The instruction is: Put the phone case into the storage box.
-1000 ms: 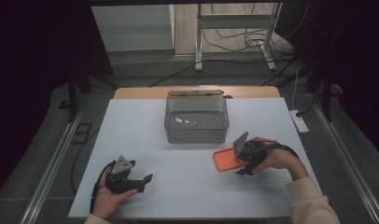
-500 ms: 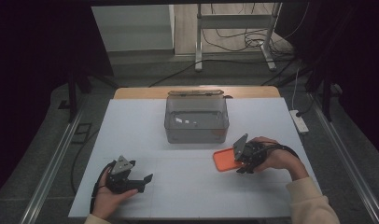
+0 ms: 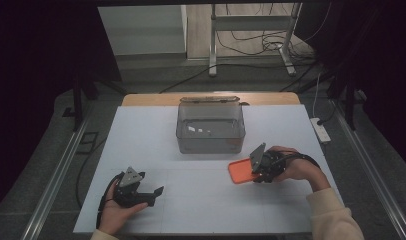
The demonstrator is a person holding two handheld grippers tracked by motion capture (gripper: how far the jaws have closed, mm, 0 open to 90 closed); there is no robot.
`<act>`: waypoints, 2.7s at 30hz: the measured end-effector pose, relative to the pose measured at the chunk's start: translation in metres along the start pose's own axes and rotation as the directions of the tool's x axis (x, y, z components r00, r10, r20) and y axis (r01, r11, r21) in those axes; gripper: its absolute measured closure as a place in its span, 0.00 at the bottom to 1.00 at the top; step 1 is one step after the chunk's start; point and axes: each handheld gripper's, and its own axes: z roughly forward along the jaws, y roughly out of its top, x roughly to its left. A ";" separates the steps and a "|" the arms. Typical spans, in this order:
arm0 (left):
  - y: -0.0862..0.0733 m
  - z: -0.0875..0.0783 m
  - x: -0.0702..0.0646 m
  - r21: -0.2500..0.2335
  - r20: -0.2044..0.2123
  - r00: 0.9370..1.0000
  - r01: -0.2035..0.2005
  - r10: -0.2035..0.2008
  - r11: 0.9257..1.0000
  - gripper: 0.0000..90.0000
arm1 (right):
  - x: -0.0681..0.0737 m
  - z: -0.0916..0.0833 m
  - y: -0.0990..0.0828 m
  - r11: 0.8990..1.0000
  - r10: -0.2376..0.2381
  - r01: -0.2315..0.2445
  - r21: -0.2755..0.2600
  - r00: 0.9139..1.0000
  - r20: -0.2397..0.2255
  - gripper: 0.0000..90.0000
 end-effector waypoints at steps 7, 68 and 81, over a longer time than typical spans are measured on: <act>0.000 0.000 0.000 0.001 -0.001 1.000 -0.001 0.001 1.000 0.13 | 0.001 0.000 0.003 0.998 -0.043 0.042 0.036 0.999 0.025 0.80; -0.001 -0.001 0.001 0.000 -0.005 1.000 0.004 -0.004 1.000 0.14 | 0.010 -0.025 0.005 0.977 -0.214 0.213 0.016 0.968 0.135 0.98; -0.002 -0.002 0.001 -0.001 -0.011 1.000 0.012 -0.012 1.000 0.14 | 0.028 -0.038 0.018 0.978 -0.201 0.209 -0.008 0.951 0.234 0.98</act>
